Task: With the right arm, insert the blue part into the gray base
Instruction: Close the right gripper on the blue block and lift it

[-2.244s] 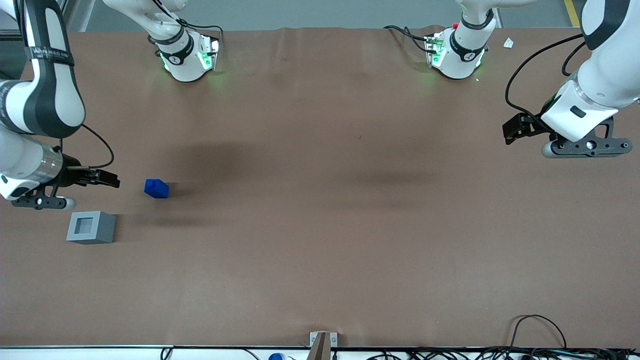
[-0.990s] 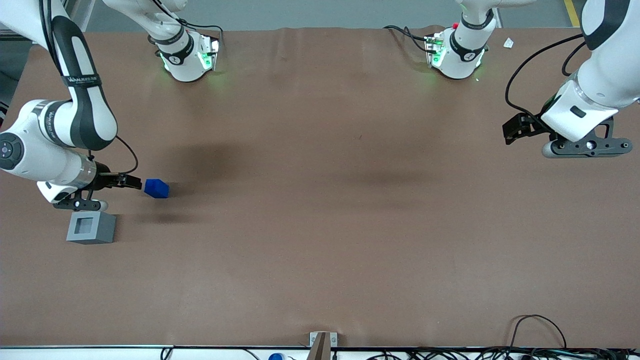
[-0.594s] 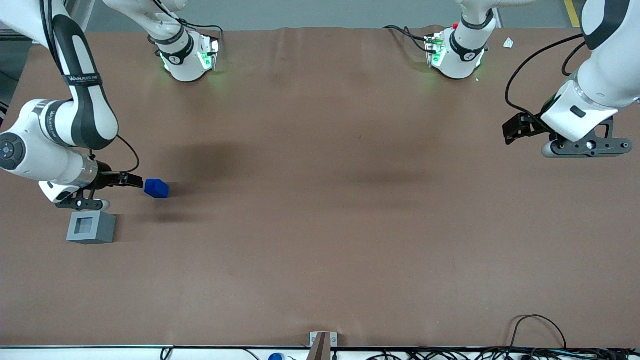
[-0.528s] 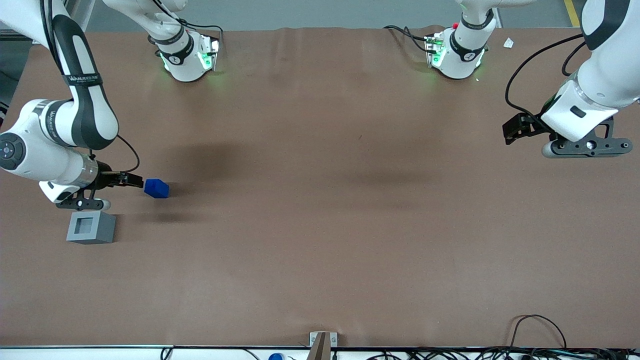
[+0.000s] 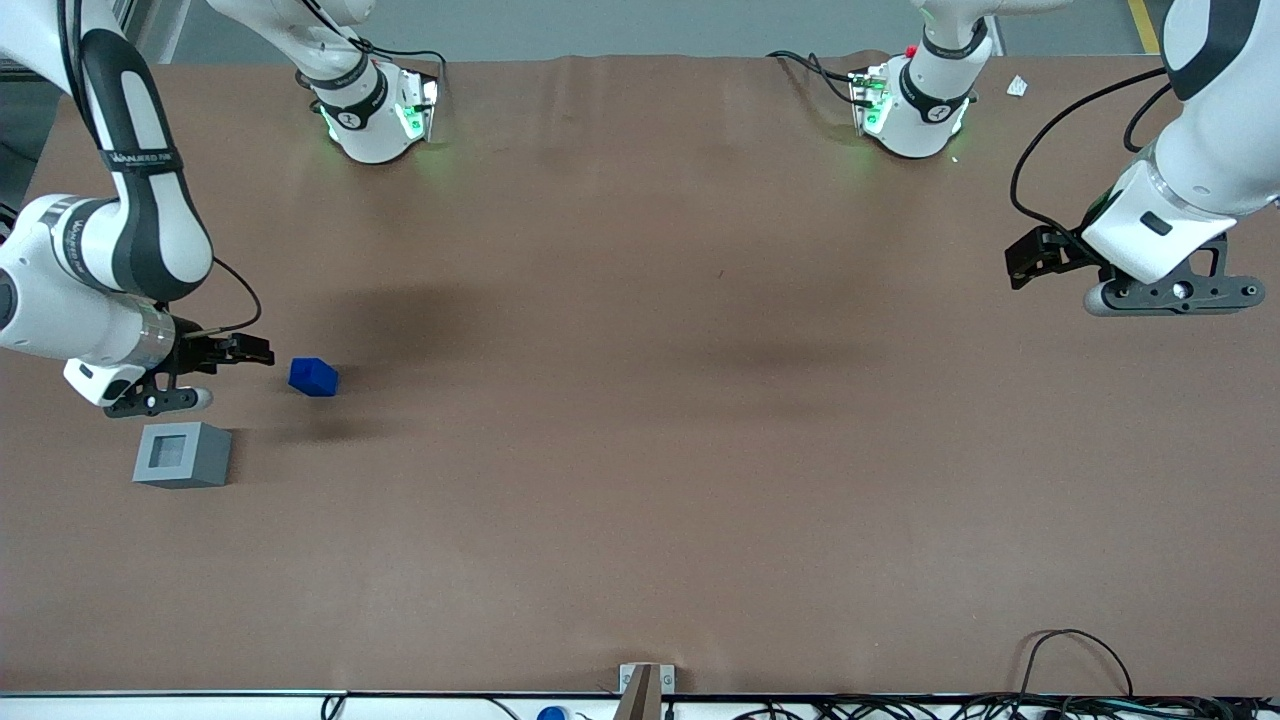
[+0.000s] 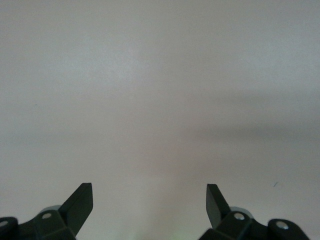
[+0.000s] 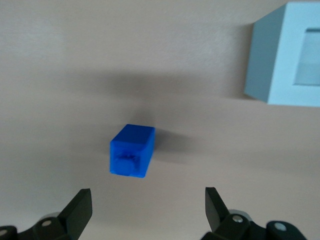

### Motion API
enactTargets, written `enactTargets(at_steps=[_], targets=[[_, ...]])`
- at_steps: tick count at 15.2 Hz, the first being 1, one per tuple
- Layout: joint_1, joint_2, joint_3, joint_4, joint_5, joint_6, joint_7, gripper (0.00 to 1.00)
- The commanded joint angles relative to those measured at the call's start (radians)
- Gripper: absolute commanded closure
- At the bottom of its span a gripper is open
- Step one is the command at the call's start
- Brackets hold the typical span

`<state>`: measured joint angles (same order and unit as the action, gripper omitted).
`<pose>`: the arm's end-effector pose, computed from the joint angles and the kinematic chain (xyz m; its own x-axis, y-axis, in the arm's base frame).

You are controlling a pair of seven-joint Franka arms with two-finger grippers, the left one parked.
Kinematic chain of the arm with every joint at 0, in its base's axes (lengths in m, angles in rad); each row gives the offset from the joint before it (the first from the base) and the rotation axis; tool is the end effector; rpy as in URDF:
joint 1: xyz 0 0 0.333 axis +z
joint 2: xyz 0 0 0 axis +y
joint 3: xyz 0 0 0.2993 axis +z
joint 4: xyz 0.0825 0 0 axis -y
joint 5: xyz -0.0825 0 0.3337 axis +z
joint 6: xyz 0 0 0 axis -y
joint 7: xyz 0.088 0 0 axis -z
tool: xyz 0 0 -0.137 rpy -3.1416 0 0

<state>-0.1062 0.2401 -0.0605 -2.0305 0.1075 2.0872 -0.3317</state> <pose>0.5157 -0.0781 0.3020 0.9822 0.1118 -0.1513 0.0933 -0.9879 -0.1238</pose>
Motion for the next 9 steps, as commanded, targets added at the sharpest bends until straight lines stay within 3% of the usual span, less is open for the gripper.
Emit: enactTargets(at_steps=[1, 4, 6, 9], targets=[[-0.024, -0.030, 0.010, -0.028, 0.046, -0.027, -0.090, 0.00], [-0.027, -0.025, 0.008, -0.027, 0.104, -0.024, -0.087, 0.00], [-0.021, -0.012, 0.007, -0.027, 0.109, 0.019, -0.066, 0.06], [0.005, 0.007, 0.007, -0.027, 0.109, 0.031, 0.046, 0.06]])
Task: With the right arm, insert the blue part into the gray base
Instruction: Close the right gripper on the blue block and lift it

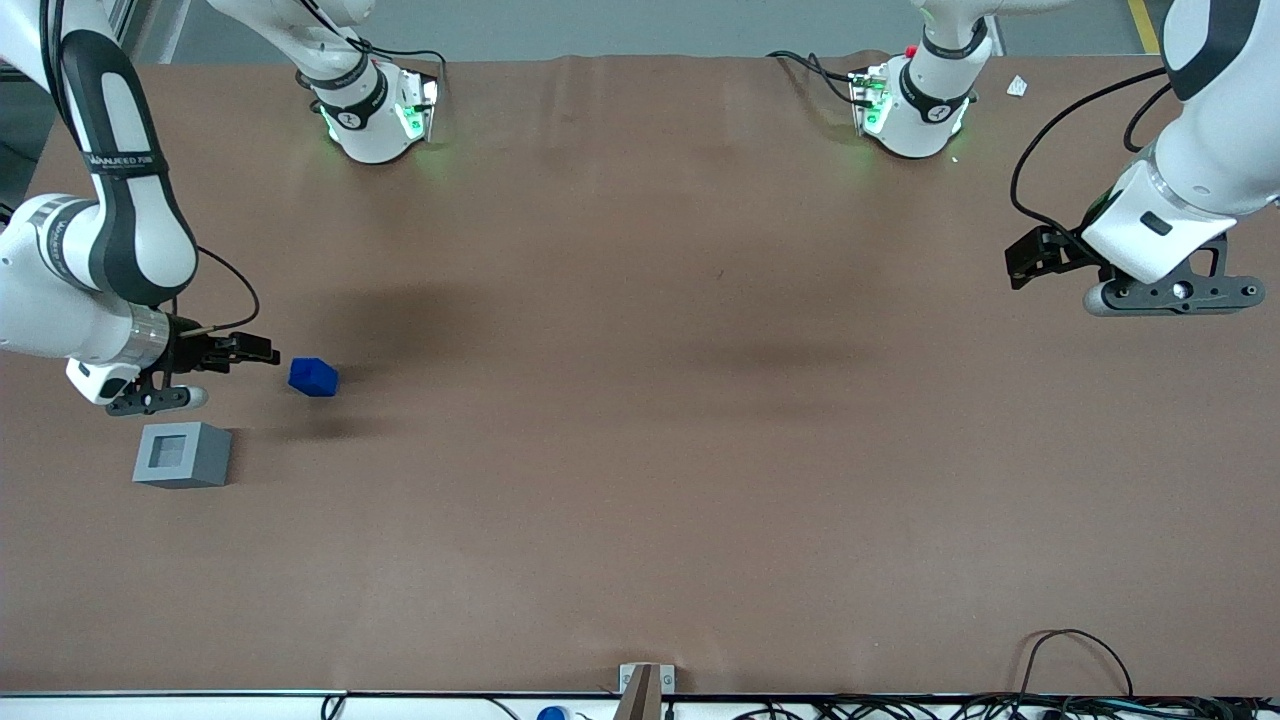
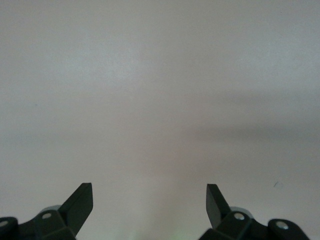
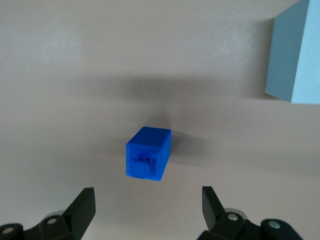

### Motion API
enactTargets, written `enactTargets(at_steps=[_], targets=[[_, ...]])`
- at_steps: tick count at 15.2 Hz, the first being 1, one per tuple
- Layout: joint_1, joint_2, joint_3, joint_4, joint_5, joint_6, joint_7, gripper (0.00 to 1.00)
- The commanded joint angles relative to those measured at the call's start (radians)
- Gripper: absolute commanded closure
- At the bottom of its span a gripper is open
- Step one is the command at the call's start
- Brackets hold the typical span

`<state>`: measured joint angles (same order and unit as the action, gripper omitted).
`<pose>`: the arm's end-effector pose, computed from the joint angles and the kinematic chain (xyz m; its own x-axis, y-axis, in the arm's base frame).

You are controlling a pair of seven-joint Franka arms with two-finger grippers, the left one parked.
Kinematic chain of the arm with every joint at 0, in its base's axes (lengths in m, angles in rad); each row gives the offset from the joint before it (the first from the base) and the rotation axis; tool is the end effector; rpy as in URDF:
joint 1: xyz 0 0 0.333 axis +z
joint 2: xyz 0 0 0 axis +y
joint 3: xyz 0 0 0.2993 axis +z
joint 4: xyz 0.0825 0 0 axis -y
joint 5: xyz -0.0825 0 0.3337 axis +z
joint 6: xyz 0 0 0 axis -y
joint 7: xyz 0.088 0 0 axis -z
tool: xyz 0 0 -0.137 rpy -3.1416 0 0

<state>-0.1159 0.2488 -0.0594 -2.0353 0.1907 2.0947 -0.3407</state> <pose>0.5160 -0.0766 0.2967 0.9880 0.0672 -0.1391 0.0405 -0.9817 -0.1862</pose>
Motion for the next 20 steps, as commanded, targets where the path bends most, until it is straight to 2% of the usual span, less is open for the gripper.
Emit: enactTargets(at_steps=[1, 6, 13, 14, 15, 20], targets=[[0.019, 0.006, 0.006, -0.023, 0.024, 0.031, 0.075, 0.06], [0.039, 0.055, 0.006, -0.031, 0.024, 0.103, 0.140, 0.07], [0.081, 0.087, 0.001, -0.048, 0.009, 0.122, 0.152, 0.09], [0.084, 0.093, 0.000, -0.048, -0.020, 0.123, 0.150, 0.10], [0.085, 0.095, 0.001, -0.048, -0.077, 0.134, 0.152, 0.10], [0.082, 0.125, 0.003, -0.049, -0.089, 0.151, 0.158, 0.13]])
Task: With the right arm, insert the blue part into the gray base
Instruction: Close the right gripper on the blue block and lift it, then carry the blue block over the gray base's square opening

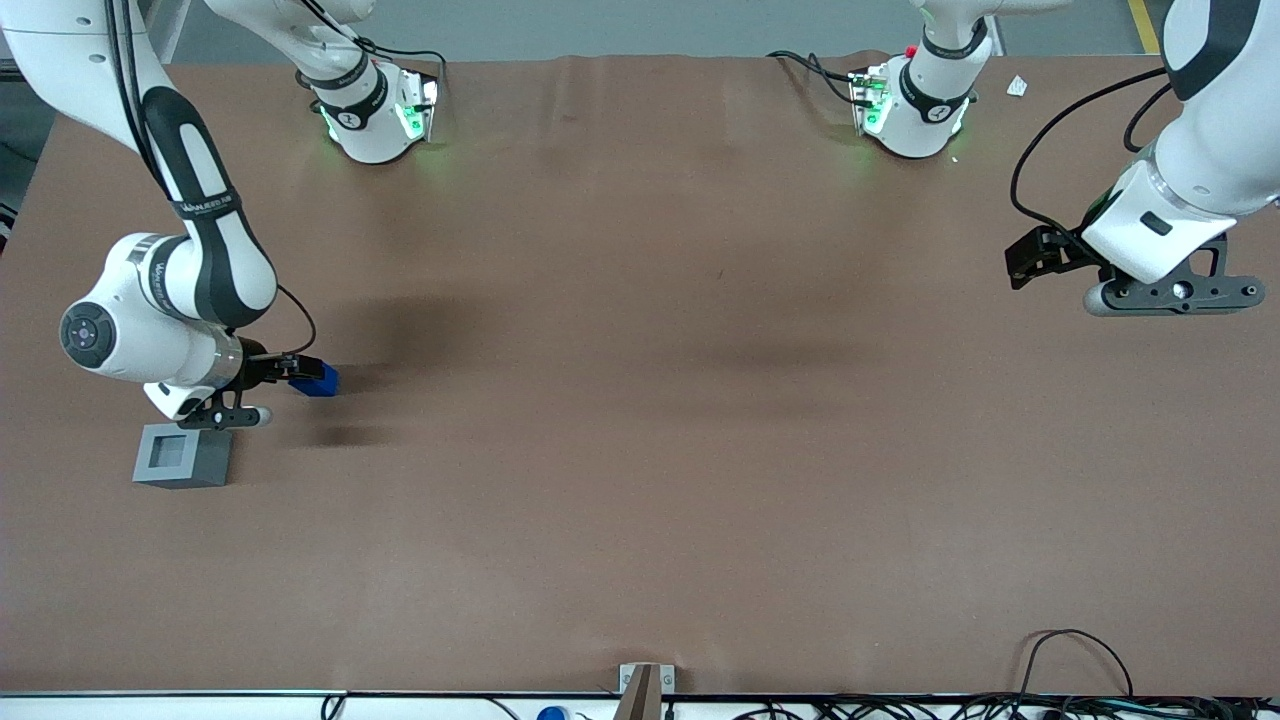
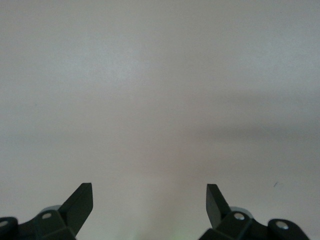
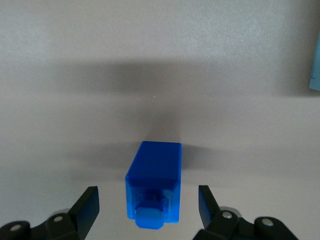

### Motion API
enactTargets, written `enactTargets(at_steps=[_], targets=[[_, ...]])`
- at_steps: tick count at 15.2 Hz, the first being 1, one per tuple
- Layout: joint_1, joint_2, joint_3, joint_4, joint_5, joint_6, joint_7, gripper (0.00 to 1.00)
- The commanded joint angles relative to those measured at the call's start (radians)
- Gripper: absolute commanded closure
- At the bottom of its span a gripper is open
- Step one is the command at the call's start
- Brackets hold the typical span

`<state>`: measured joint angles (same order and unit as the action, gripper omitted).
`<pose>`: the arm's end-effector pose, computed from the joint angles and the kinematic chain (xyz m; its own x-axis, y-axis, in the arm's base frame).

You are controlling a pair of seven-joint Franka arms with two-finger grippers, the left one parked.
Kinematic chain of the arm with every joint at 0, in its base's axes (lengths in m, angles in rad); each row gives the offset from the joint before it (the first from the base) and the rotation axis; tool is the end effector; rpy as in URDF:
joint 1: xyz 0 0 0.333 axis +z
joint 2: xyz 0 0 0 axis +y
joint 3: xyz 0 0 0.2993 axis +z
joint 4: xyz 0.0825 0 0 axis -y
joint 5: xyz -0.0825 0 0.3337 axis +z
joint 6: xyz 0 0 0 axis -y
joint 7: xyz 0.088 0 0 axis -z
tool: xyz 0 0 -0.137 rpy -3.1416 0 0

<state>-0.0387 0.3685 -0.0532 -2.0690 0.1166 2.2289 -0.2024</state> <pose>0.5201 -0.0417 0.2297 0.9805 0.0399 -0.1923 0.0215 -0.9951 -0.0970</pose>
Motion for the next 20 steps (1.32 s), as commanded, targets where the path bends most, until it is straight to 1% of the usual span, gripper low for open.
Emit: enactTargets(at_steps=[1, 5, 7, 8, 9, 10, 11, 12, 13, 15, 18, 20], targets=[[0.006, 0.009, -0.005, -0.016, -0.015, 0.017, 0.021, 0.13], [0.005, 0.026, -0.005, -0.014, -0.015, 0.018, 0.021, 0.20], [0.005, 0.026, -0.005, -0.014, -0.015, 0.017, 0.023, 0.30], [0.003, 0.024, -0.004, -0.013, -0.015, 0.017, 0.023, 0.39], [0.003, 0.024, -0.004, -0.010, -0.015, 0.018, 0.024, 0.54], [0.003, 0.024, -0.004, -0.006, -0.015, 0.017, 0.024, 0.72], [0.005, 0.018, -0.005, -0.003, -0.015, 0.017, 0.029, 0.82], [0.005, 0.006, -0.005, 0.001, -0.017, 0.014, 0.040, 0.89], [0.005, -0.012, -0.007, 0.013, -0.023, 0.003, 0.053, 0.93], [0.003, -0.048, -0.008, 0.064, -0.032, -0.070, 0.055, 0.95], [-0.029, -0.039, -0.007, 0.283, -0.081, -0.280, 0.057, 0.97], [-0.053, -0.014, -0.005, 0.412, -0.083, -0.356, 0.055, 0.99]])
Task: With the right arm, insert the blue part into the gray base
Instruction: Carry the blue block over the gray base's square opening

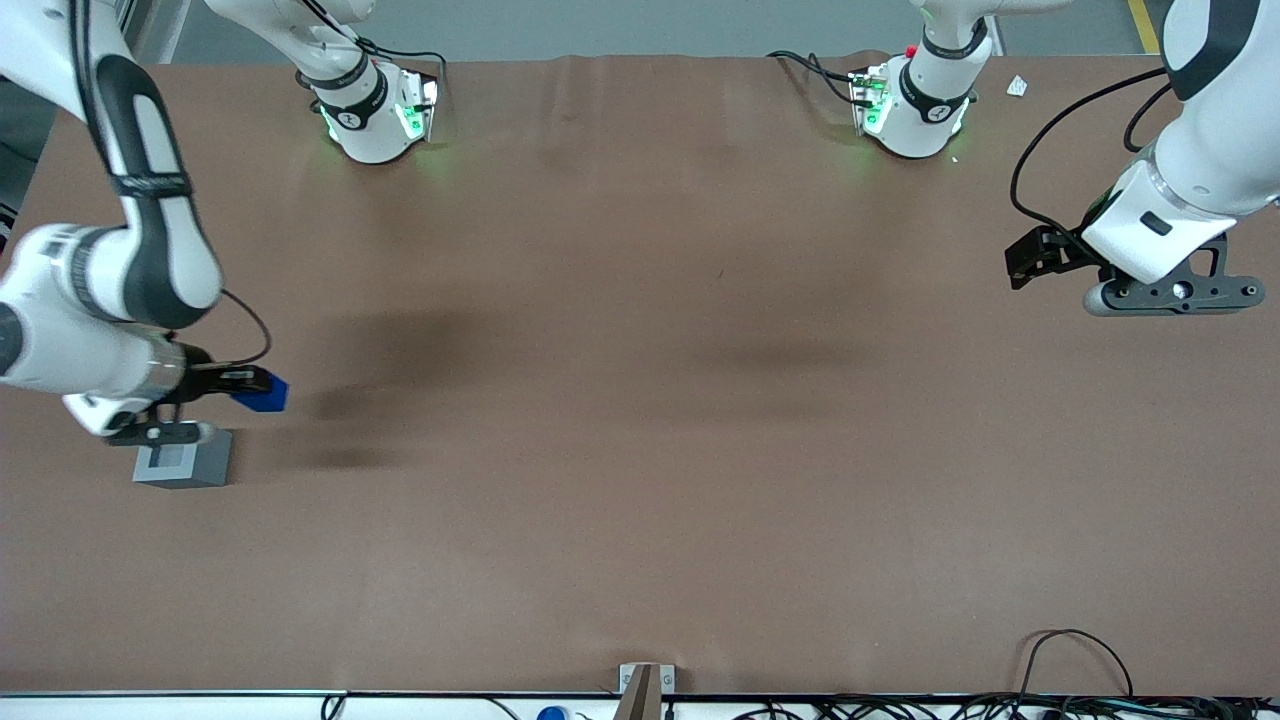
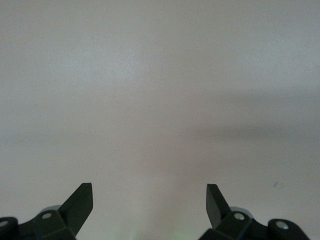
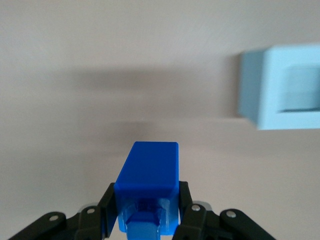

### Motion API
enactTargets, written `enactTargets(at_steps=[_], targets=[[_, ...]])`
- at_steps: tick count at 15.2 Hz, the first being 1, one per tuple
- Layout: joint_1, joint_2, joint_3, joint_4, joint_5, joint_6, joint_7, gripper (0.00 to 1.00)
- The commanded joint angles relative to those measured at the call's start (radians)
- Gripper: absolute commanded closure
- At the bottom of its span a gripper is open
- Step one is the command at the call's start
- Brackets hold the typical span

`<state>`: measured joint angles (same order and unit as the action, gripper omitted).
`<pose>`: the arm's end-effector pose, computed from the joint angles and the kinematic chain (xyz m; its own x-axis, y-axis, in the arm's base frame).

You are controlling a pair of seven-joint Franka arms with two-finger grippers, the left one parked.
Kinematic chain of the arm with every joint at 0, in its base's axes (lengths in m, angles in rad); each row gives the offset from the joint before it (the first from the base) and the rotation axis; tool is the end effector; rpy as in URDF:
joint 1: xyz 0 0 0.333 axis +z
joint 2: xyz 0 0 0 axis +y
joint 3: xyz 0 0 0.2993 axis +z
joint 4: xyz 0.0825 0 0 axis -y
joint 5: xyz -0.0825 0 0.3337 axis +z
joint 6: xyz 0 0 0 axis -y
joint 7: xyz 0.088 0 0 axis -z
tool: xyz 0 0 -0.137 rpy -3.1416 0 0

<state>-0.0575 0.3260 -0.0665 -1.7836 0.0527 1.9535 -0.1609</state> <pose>0.5649 -0.0632 0.3411 0.9887 0.0187 -0.1490 0.0116 -0.9988 -0.0485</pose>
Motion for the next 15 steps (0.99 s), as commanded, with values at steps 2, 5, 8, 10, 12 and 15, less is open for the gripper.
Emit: enactTargets(at_steps=[2, 5, 8, 10, 12, 15], targets=[[-0.056, 0.051, 0.008, 0.190, -0.013, -0.091, 0.015, 1.00], [-0.099, 0.151, 0.010, 0.353, -0.008, -0.163, 0.008, 1.00], [-0.134, 0.281, 0.013, 0.567, -0.007, -0.260, 0.003, 1.00], [-0.146, 0.353, 0.013, 0.671, -0.005, -0.263, 0.003, 1.00], [-0.163, 0.413, 0.013, 0.728, -0.007, -0.263, 0.003, 1.00], [-0.166, 0.430, 0.008, 0.744, -0.014, -0.261, 0.004, 1.00]])
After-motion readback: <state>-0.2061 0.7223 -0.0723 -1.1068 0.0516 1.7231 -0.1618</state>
